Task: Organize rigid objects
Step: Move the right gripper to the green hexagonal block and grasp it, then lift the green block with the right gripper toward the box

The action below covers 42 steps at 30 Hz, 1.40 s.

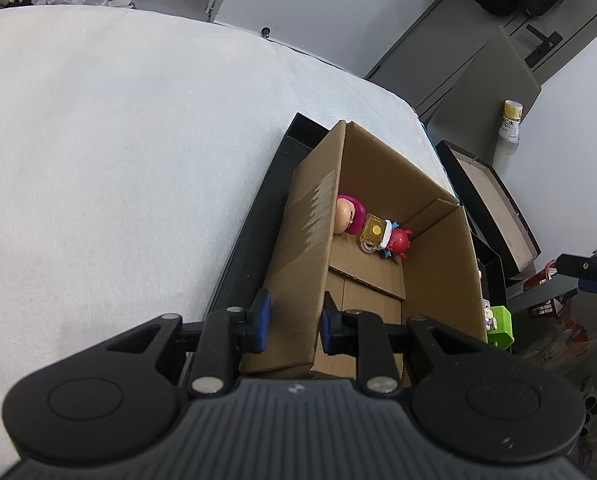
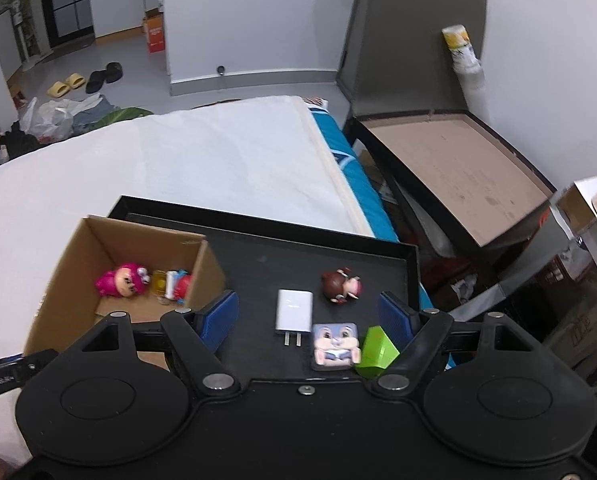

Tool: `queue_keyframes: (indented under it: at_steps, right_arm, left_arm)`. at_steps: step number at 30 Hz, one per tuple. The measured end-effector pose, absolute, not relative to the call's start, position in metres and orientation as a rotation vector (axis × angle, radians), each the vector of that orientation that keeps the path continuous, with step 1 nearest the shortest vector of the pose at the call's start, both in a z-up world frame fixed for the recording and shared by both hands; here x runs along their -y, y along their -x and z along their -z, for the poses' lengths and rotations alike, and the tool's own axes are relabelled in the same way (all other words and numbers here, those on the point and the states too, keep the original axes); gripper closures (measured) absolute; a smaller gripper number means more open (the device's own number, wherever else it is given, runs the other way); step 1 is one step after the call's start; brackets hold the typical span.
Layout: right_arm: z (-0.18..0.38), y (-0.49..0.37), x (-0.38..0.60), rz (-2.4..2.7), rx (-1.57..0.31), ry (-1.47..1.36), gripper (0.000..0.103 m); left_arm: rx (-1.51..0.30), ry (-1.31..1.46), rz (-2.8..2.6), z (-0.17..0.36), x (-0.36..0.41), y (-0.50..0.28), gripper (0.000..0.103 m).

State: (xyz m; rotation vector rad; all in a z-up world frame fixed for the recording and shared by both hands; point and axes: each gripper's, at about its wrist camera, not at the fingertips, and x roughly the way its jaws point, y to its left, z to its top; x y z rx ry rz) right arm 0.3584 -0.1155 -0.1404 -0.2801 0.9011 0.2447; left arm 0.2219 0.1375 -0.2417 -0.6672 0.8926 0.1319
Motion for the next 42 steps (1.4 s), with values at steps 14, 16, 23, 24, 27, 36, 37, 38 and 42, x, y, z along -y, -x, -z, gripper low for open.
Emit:
queue_keyframes:
  at_steps: [14,16,23,24,27,36,37,38,42]
  right_arm:
    - [0.175,-0.386,0.174,-0.137,-0.973,0.17,0.057]
    - [0.183,-0.39,0.184,-0.125,-0.99,0.138,0.06]
    - [0.212,-0.402,0.21,-0.084,-1.06,0.037,0.066]
    - [0.214,-0.404,0.212,-0.083,-1.066,0.027,0.066]
    - [0.22,-0.407,0.217,-0.075,-1.075,0.013,0.066]
    - [0.242,-0.421,0.23,-0.072,-1.114,-0.076,0.065]
    - [0.246,-0.422,0.23,-0.069,-1.12,-0.082,0.065]
    - [0.25,-0.422,0.231,-0.066,-1.126,-0.087,0.064]
    - [0.259,-0.422,0.228,-0.066,-1.126,-0.082,0.059]
  left_arm:
    - [-0.893,0.655,-0.137,0.243,-0.137,-0.223,0.08]
    - [-0.893,0.65,-0.138,0.243,-0.136,-0.223,0.08]
    - [-0.894,0.64,-0.143,0.242,-0.134,-0.224,0.08]
    - [-0.894,0.637,-0.143,0.242,-0.134,-0.224,0.08]
    - [-0.896,0.633,-0.145,0.243,-0.133,-0.224,0.08]
    - [-0.898,0.626,-0.144,0.243,-0.132,-0.225,0.08]
    - [-0.898,0.626,-0.143,0.243,-0.132,-0.225,0.08]
    - [-0.898,0.625,-0.143,0.244,-0.132,-0.225,0.08]
    - [-0.898,0.622,-0.143,0.244,-0.132,-0.225,0.08]
